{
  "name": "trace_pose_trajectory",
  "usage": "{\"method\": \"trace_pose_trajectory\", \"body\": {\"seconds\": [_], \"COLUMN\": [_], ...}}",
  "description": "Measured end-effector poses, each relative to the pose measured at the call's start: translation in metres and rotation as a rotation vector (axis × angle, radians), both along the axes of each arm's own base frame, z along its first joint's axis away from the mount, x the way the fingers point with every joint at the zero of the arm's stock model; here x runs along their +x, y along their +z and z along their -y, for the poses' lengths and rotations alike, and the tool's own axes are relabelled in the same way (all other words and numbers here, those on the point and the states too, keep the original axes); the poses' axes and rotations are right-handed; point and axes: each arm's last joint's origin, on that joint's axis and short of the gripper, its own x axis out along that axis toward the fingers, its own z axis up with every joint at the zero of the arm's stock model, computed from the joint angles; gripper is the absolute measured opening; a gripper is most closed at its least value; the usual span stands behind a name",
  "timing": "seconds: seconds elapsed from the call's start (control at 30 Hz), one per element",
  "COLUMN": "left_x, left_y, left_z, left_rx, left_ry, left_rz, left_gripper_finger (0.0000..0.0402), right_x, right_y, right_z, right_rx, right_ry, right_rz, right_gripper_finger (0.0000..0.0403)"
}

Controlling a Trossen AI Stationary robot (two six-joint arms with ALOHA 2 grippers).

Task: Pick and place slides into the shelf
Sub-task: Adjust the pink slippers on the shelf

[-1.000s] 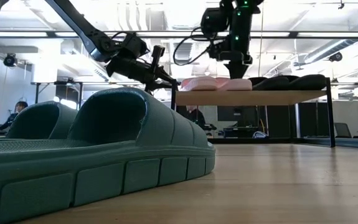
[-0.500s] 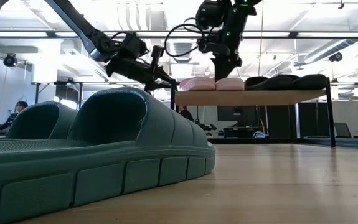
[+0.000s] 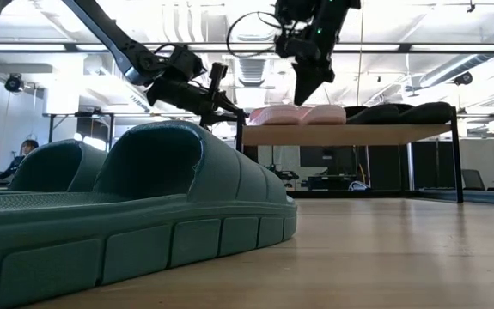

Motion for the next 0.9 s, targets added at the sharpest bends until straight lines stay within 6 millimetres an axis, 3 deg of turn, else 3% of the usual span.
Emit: {"method": "trace_pose_trajectory", "body": {"seconds": [0.3,0.53,0.73,0.9], "left_x": [0.0,-0.001,0.0,0.0], "left_y": [0.0,-0.001,-0.001,-0.001], "left_z": [0.0,0.0,0.0,0.0], "left_rx": [-0.005,-0.011,-0.009,-0.008], "left_ry": [0.001,-0.003,0.0,0.001], "left_rz": [0.0,-0.002,-0.002,-0.002], "left_gripper_finger": [0.0008,0.0008,0.0008,0.0008], "right_x": [0.023,0.042,0.049,0.041], "right_y": [-0.02,-0.031,-0.015,0.016], "right_z": [-0.001,-0.014,-0.018,-0.017], "right_rx": [0.072,0.071,0.055,-0.047], "right_ry": [0.055,0.113,0.121,0.103], "right_rz": [0.044,0.064,0.136,0.104], "right_gripper_finger": [0.0013,0.0013,0.0013,0.0013]}}
